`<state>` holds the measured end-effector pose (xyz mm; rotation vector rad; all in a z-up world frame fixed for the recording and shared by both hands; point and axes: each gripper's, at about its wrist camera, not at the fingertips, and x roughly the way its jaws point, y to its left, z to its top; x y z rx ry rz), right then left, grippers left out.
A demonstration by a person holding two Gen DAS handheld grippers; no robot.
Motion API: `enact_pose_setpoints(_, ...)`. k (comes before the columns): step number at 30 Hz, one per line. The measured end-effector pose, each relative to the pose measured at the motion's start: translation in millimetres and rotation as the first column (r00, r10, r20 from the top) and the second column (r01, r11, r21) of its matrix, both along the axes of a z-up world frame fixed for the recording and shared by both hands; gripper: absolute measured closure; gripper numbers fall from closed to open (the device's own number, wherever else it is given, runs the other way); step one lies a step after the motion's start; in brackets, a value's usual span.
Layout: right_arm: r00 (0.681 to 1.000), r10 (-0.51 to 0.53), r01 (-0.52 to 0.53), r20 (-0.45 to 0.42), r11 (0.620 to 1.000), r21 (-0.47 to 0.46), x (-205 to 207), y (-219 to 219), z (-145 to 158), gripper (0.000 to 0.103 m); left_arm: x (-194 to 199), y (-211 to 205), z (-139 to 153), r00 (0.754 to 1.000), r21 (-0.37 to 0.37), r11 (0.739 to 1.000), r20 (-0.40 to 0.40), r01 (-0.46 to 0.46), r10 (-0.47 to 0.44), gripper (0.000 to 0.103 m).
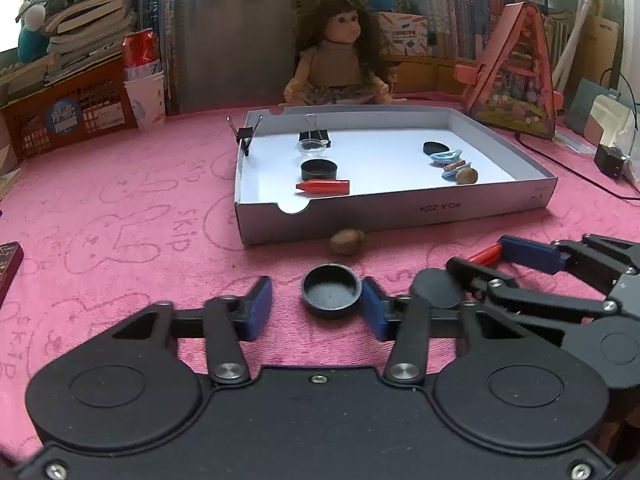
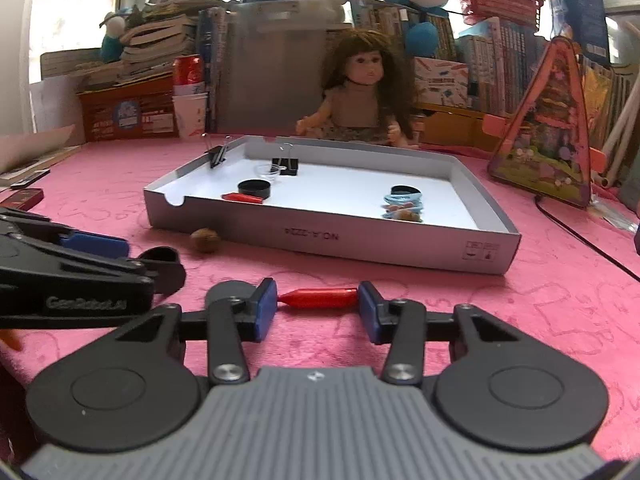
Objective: Organize rigid objects
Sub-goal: 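Close the right gripper on the red crayon while the left holds the black cap, then carry the crayon with the right gripper and the cap with the left over the tray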
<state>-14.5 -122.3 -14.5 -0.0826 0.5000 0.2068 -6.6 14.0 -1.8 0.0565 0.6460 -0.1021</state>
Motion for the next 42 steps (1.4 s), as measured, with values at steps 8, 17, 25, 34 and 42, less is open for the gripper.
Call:
enact_pose_setpoints(8, 1.000, 0.030, -0.030, 0.005, 0.999, 0.013, -1, -1, 10, 0.054, -2, 1, 14, 1.000, -0.040, 0.999, 0.006, 0.016, -0.015, 0.073)
enact_pose_setpoints(17, 1.000, -0.010, 0.009, 0.016, 0.997, 0.070, 22, -17, 38, 0.054, 18, -1, 48, 0.997, -0.065, 0.998, 0.068, 0.024, -0.019, 0.073)
enact_pose_setpoints(25, 0.998, -0.069, 0.070, -0.013, 0.989, 0.133, 63, -41, 57, 0.054, 62, -2, 71, 0.995, -0.074, 0.997, 0.101, 0.016, -0.008, 0.073)
enact_pose_setpoints(34, 0.990, -0.123, 0.132, -0.064, 0.978, 0.161, 113, -65, 62, 0.054, 125, 0, 75, 0.998, -0.095, 0.995, 0.060, -0.025, 0.031, 0.073)
enact_pose_setpoints(42, 0.986, -0.139, 0.153, -0.096, 0.976, 0.155, 131, -70, 54, 0.054, 146, -3, 58, 0.999, -0.076, 0.996, 0.013, -0.041, 0.042, 0.073)
